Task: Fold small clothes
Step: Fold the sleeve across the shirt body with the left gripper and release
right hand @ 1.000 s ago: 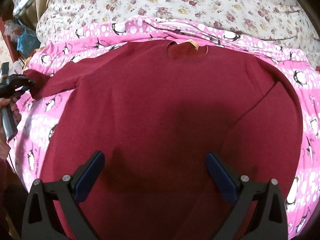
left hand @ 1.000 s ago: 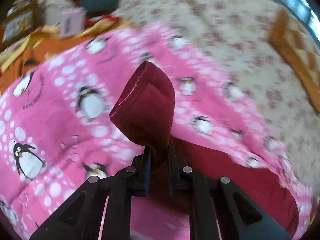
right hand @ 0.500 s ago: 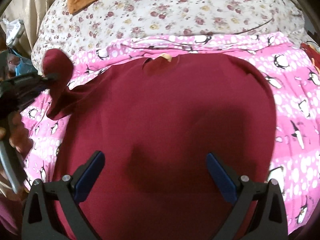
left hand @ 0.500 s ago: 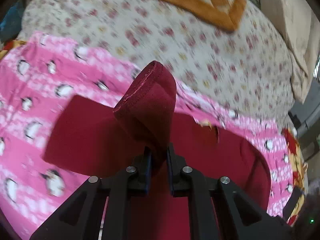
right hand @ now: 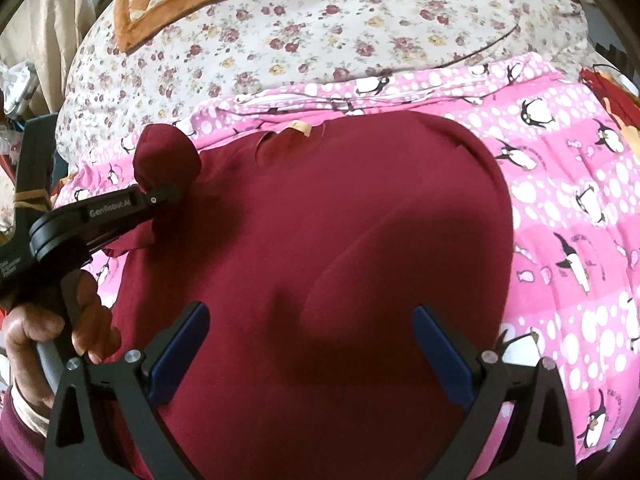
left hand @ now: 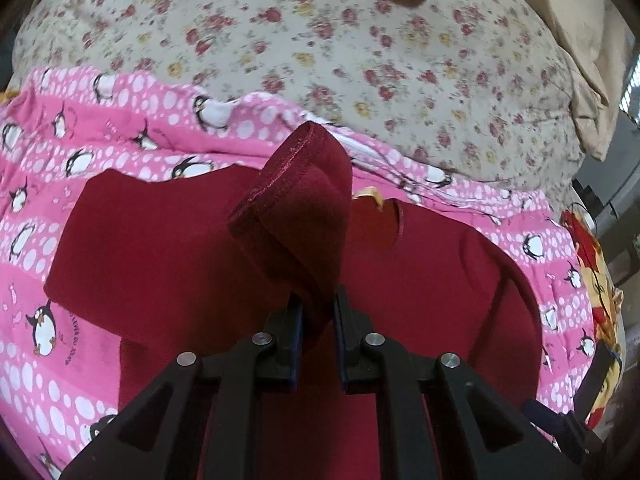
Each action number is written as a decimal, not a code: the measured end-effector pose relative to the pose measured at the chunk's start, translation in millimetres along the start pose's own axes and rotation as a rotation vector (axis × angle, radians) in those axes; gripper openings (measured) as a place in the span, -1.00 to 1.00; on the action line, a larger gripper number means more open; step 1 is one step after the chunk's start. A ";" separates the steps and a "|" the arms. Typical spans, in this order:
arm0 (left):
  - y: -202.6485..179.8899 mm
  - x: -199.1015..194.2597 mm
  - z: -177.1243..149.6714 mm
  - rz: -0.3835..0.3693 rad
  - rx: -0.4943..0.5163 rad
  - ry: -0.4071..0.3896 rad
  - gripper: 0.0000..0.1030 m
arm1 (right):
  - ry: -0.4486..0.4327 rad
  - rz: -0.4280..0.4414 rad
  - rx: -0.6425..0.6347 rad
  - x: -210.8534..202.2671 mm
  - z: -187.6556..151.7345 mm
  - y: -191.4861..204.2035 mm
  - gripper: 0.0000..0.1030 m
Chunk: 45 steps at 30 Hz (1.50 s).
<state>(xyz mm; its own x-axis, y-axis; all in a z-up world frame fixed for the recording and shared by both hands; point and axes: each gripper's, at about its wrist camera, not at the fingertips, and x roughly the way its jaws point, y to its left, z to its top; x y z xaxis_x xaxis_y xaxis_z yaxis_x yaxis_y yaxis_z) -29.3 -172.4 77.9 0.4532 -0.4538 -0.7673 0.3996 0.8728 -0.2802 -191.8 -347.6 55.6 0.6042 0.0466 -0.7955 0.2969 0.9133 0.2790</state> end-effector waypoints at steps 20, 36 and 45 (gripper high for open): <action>-10.4 30.1 -26.9 -0.152 0.002 0.193 -0.76 | 0.006 -0.017 0.050 2.7 0.8 -17.4 1.00; 105.0 -22.6 -30.7 0.274 -0.057 -0.040 -0.75 | 0.041 -0.014 -0.069 76.7 54.7 28.3 0.49; 126.9 -31.2 -21.1 0.227 -0.168 -0.068 -0.75 | -0.008 -0.027 -0.160 80.6 67.6 37.2 -0.84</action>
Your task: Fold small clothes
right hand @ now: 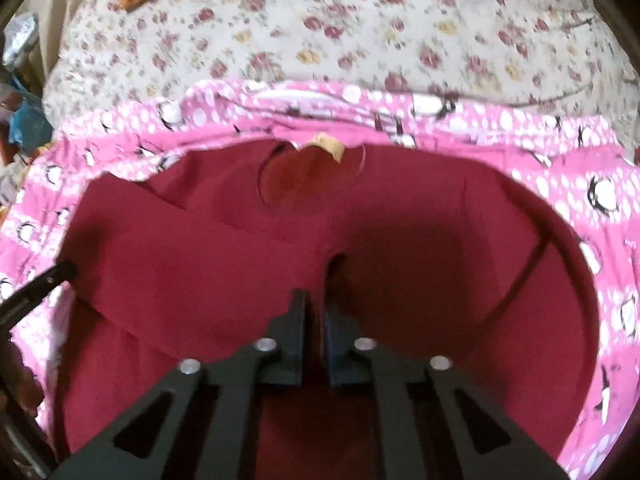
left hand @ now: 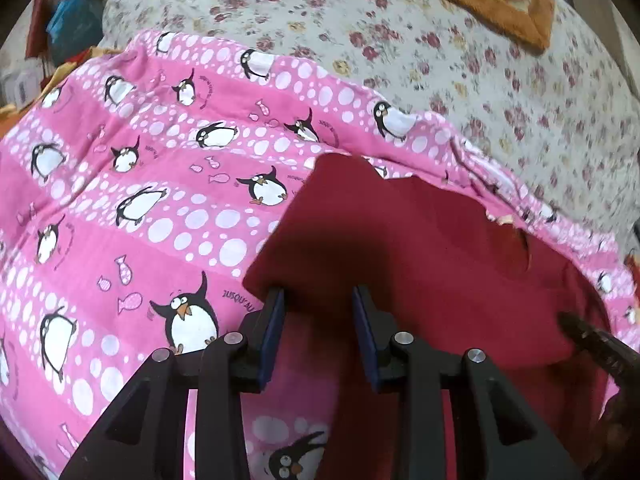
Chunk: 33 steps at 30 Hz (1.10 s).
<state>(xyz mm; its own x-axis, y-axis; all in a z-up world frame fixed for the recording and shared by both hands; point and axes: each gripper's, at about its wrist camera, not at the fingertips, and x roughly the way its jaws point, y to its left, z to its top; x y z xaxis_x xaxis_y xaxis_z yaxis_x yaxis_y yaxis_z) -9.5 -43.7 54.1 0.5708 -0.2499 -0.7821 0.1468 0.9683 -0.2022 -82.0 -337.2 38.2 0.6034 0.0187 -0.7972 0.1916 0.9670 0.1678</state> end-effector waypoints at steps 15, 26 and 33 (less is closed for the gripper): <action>-5.3 -11.7 4.1 -0.006 -0.005 -0.079 -0.74 | -0.095 -0.246 0.071 -22.6 15.7 -76.2 -0.85; -21.5 30.7 1.1 0.053 0.060 0.040 -0.71 | -0.028 -0.277 0.116 4.4 13.7 -96.6 -0.65; -19.3 30.2 -1.2 0.054 0.056 0.043 -0.71 | -0.076 -0.150 0.109 -27.5 20.1 -80.5 -0.07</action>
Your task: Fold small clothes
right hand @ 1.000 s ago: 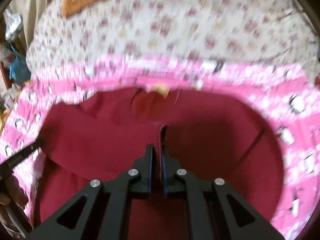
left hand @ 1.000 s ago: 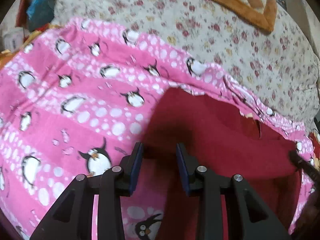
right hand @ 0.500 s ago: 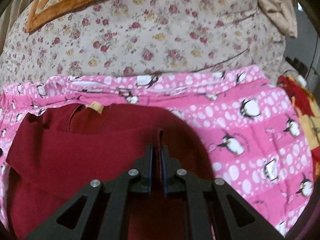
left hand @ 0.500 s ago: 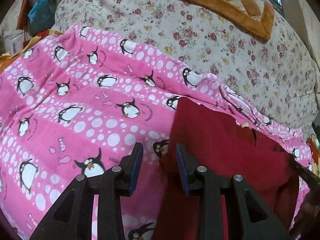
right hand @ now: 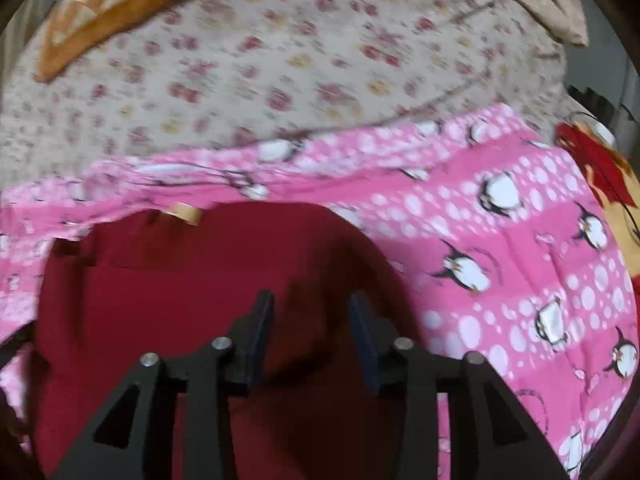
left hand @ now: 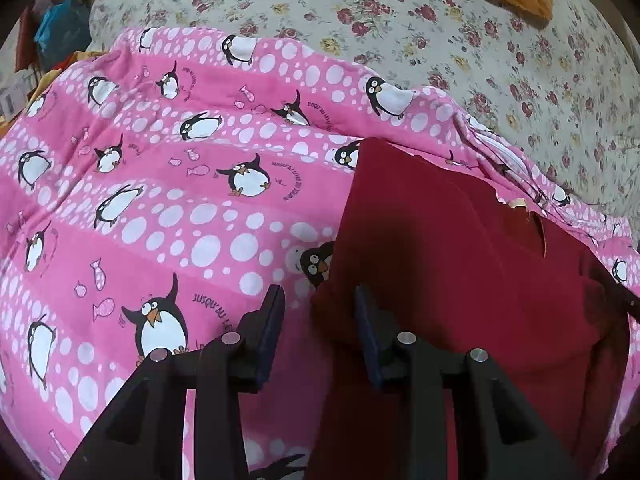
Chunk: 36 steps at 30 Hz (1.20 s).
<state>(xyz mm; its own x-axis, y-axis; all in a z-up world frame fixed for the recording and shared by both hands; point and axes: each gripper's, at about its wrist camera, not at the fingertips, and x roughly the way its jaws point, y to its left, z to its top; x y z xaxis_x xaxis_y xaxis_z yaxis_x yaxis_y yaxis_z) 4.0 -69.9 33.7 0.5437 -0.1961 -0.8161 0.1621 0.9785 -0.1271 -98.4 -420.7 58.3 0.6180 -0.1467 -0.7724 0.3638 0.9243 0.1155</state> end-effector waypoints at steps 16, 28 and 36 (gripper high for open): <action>-1.3 2.3 -0.5 0.018 -0.001 -0.012 -0.64 | 0.147 0.169 -0.447 82.7 11.4 111.2 -0.16; 2.3 3.9 -0.6 0.014 -0.032 -0.007 -0.52 | 0.061 -0.022 -0.388 77.5 25.8 93.5 -1.00; 1.3 4.0 -1.3 0.024 -0.023 -0.011 -0.52 | 0.124 0.172 -0.160 57.9 23.0 58.0 -0.64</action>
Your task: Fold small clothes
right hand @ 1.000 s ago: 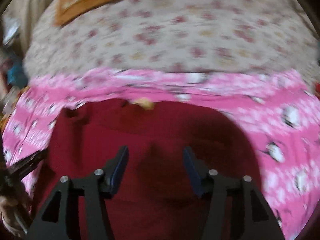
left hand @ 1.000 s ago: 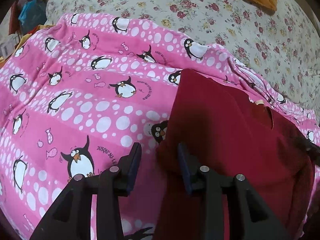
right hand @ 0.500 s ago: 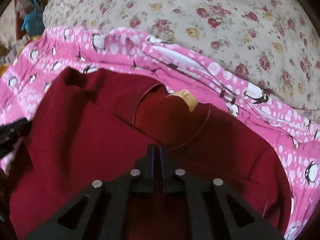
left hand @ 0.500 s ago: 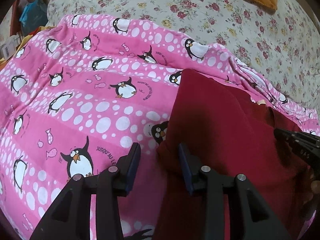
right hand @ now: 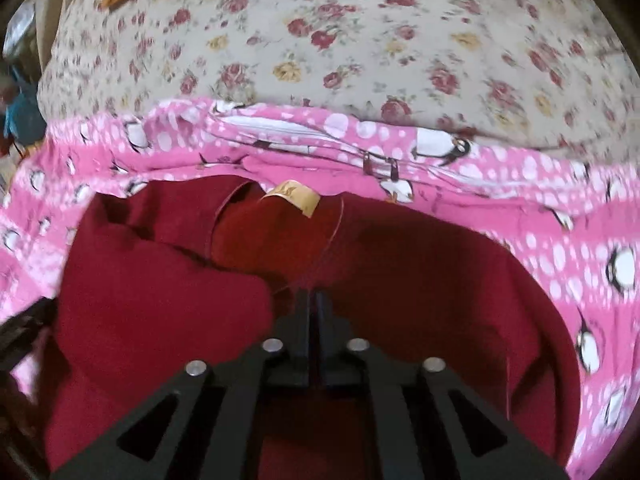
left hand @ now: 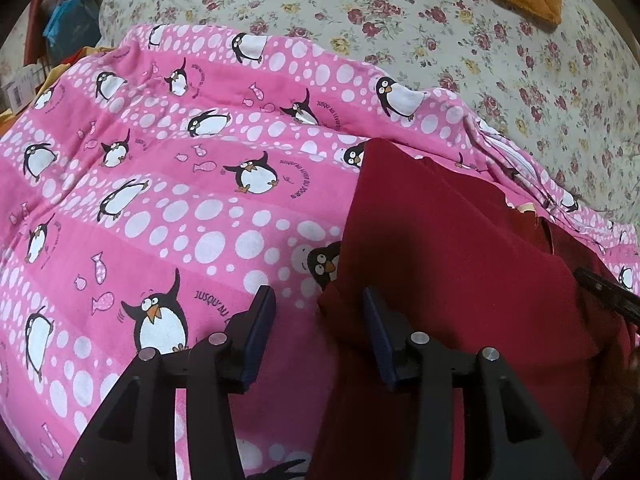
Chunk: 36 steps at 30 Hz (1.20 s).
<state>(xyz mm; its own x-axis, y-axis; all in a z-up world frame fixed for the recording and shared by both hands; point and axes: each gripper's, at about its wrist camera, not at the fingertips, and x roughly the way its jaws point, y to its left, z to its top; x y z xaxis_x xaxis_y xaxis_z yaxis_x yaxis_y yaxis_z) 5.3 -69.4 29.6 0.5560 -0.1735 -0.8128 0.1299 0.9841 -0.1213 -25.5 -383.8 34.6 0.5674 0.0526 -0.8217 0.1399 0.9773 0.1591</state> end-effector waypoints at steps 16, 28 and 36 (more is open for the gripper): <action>-2.6 -8.8 -1.0 0.011 0.029 -0.024 -0.52 | 0.009 -0.068 0.014 -18.1 -38.8 -1.8 -0.12; -20.1 -13.8 -1.5 -0.091 0.082 -0.038 -0.52 | -0.015 -0.099 0.130 -27.9 -50.3 -51.1 -0.12; -29.8 -8.8 -8.9 -0.033 0.158 -0.025 -0.51 | -0.037 -0.048 0.146 -74.3 -67.6 -50.7 0.01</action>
<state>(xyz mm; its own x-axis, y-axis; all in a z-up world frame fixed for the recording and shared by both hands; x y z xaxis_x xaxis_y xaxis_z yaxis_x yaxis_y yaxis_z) -10.7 -96.8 35.3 0.5690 -0.2088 -0.7954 0.2751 0.9598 -0.0552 -129.6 -423.3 50.6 0.5866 -0.0039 -0.8099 0.2829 0.9380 0.2004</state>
